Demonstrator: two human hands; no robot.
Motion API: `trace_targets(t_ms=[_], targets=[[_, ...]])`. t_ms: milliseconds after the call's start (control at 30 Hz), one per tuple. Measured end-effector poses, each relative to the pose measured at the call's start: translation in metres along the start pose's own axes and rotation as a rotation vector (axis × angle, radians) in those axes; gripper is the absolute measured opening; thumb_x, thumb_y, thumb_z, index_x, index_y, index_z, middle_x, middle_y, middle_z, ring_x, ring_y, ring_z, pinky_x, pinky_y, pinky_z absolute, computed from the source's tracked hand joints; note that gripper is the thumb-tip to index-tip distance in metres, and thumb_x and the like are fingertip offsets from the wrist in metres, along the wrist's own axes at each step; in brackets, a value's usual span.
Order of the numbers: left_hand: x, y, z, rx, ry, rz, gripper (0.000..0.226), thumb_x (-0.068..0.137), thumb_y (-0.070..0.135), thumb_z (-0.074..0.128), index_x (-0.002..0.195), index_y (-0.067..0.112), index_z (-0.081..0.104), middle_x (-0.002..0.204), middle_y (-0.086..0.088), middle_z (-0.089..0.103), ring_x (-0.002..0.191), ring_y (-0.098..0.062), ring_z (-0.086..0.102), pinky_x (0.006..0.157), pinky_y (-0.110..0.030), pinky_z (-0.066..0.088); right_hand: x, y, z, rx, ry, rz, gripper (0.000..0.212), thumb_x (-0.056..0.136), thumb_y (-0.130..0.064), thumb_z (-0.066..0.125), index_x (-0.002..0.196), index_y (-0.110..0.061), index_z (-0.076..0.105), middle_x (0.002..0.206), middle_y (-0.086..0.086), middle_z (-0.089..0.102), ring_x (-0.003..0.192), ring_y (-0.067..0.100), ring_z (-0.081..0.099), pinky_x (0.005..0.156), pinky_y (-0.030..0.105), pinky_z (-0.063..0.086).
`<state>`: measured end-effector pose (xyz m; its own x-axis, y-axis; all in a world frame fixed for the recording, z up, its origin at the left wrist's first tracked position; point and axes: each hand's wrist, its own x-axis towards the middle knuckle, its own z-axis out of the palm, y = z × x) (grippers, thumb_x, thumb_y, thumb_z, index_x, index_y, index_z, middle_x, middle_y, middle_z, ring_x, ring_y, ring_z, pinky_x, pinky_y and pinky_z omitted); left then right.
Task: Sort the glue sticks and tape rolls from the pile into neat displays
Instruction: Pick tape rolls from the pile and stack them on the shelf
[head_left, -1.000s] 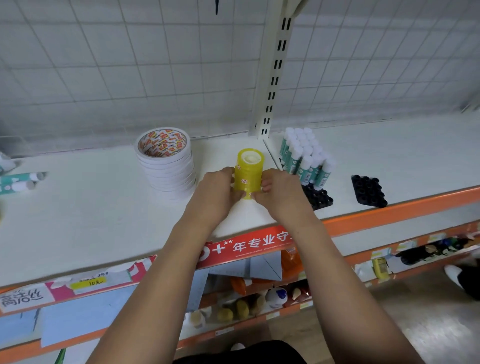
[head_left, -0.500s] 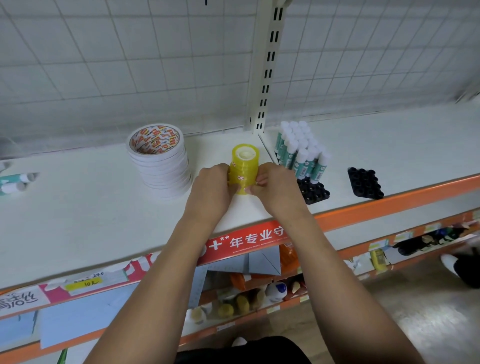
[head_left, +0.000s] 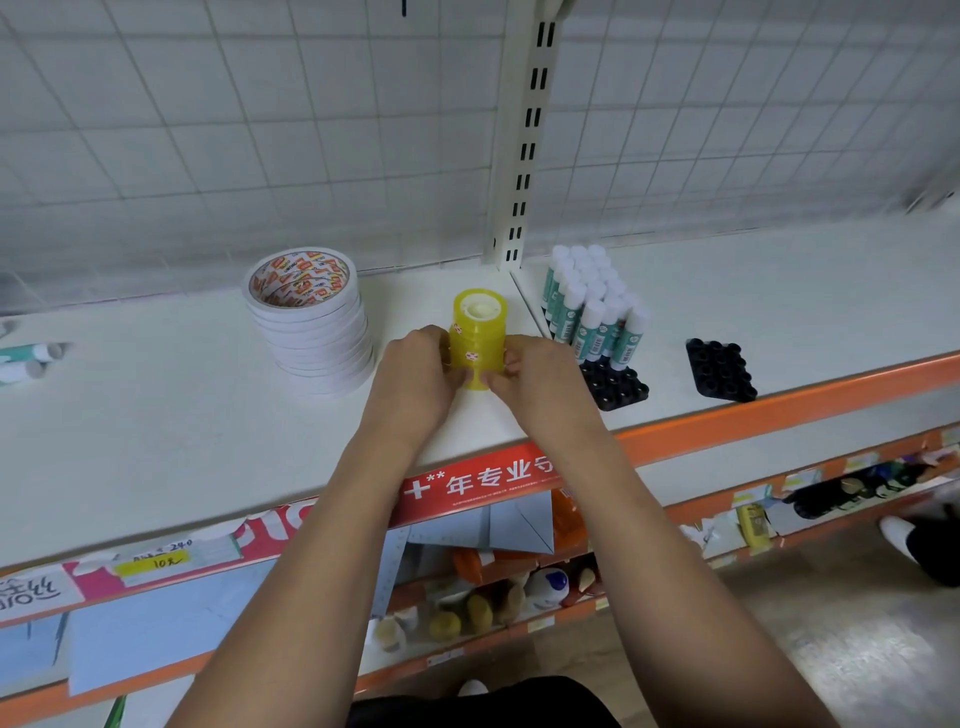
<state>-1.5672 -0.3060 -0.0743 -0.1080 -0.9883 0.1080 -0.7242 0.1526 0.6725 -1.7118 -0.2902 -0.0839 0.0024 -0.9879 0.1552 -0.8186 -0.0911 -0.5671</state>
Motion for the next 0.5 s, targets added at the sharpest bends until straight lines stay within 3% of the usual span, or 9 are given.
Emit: trace_targets(t_ms=[200,367,500], targets=[[-0.008,-0.002,-0.005,-0.013,-0.032,-0.060,0.049,0.085,0.010,0.070,0.131,0.004,0.055,0.115,-0.013,0.067,0.105,-0.029,0.063,0.094,-0.041,0.050,-0.022,-0.005,-0.016,-0.041,0.051,0.032,0.034,0.087,-0.028,0.071,0.110,-0.004,0.066,0.097,0.013,0.071,0.090,0.023,0.066,0.083,0.039,0.052],[-0.033,-0.011,-0.036,0.137,-0.094,-0.012,0.022,0.088,0.022,0.066,0.110,0.018,0.067,0.099,-0.001,0.071,0.096,-0.024,0.063,0.087,-0.041,0.051,-0.043,-0.038,-0.018,0.012,-0.066,-0.048,0.016,0.088,-0.032,0.067,0.101,-0.023,0.071,0.092,-0.004,0.071,0.087,0.012,0.066,0.078,0.032,0.054],[-0.062,-0.029,-0.078,0.317,-0.068,-0.025,0.024,0.090,0.042,0.061,0.111,0.029,0.064,0.104,0.005,0.069,0.093,-0.020,0.063,0.082,-0.038,0.051,-0.041,-0.080,-0.005,-0.026,-0.138,-0.176,0.012,0.088,-0.036,0.063,0.095,-0.030,0.070,0.086,-0.012,0.069,0.083,0.007,0.062,0.073,0.031,0.054]])
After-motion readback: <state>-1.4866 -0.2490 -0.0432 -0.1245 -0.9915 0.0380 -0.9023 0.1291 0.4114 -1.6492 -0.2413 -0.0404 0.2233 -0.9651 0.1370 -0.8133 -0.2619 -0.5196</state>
